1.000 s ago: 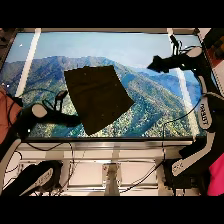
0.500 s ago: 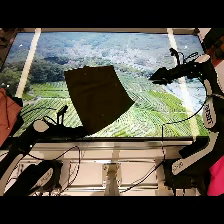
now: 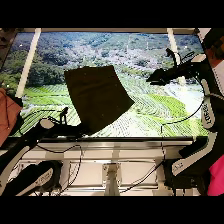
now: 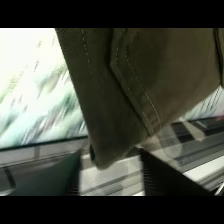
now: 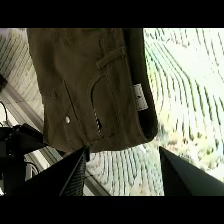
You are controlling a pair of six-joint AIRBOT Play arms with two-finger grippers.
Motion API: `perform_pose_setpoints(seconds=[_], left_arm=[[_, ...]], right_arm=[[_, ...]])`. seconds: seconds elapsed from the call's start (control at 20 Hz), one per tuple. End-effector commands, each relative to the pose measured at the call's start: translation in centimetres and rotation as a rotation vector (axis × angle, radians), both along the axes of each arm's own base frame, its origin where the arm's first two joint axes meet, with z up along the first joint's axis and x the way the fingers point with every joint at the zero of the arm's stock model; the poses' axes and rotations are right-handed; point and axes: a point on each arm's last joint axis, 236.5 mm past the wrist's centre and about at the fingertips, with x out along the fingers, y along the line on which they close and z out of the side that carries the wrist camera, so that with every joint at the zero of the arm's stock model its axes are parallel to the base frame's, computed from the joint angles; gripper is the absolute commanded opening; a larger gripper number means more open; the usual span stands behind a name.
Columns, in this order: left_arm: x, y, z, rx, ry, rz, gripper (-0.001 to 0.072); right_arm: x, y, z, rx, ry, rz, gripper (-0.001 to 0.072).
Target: Fold the clothes and pants, and hang the long-sleeved shirts on hangers.
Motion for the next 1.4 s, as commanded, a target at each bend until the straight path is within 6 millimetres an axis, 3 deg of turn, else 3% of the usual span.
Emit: perform_pose_setpoints(seconds=[0.0, 0.05, 0.2, 0.35, 0.45, 0.6, 0.75, 0.9, 1.05, 1.15, 1.25, 1.35], left_arm=[[0.9, -1.1, -0.5, -0.035, 0.014, 0.050, 0.0192], [1.5, -1.5, 0.1, -0.056, -0.025, 0.045, 0.0030], [4.2, -2.8, 3.2, -0.126, -0.161, 0.016, 0.0024], [6.6, -1.6, 7.0, -0.051, -0.337, -0.047, 0.0022], [6.7, 0.5, 7.1, 0.048, -0.334, -0.026, 0.0023], [6.5, 0.8, 7.0, 0.068, -0.331, -0.035, 0.0024], [6.5, 0.9, 7.0, 0.070, -0.335, -0.035, 0.0023], [6.5, 0.9, 7.0, 0.070, -0.335, -0.035, 0.0024], [6.5, 0.9, 7.0, 0.070, -0.335, -0.035, 0.0024], [7.1, 1.1, 7.1, 0.076, -0.352, -0.019, 0.0024], [9.1, 1.9, 7.6, 0.101, -0.418, 0.043, 0.0024], [12.2, 3.3, 9.0, 0.120, -0.476, 0.113, 0.0023]], right_arm=[[-0.3, -0.2, -0.6, -0.036, 0.018, 0.004, 0.0487], [-0.5, -0.9, -1.4, -0.079, 0.043, -0.005, 0.0487], [-2.0, -1.5, -3.0, -0.109, 0.133, 0.013, 0.0485], [-4.6, 0.8, -5.5, -0.038, 0.258, 0.047, 0.0479], [-6.2, 3.2, -7.7, 0.001, 0.334, 0.058, 0.0479], [-7.6, 6.8, -9.1, 0.006, 0.407, 0.080, 0.0486], [-7.7, 7.8, -11.3, -0.116, 0.392, 0.076, 0.0511], [-8.0, 8.7, -12.2, -0.131, 0.413, 0.077, 0.0511], [-6.2, 9.0, -13.1, -0.128, 0.387, -0.007, 0.0505], [-4.6, 10.1, -12.8, -0.092, 0.344, -0.057, 0.0381], [-3.1, 11.1, -12.1, -0.045, 0.304, -0.091, 0.0026], [-1.6, 12.6, -9.4, 0.064, 0.268, -0.105, 0.0017]])
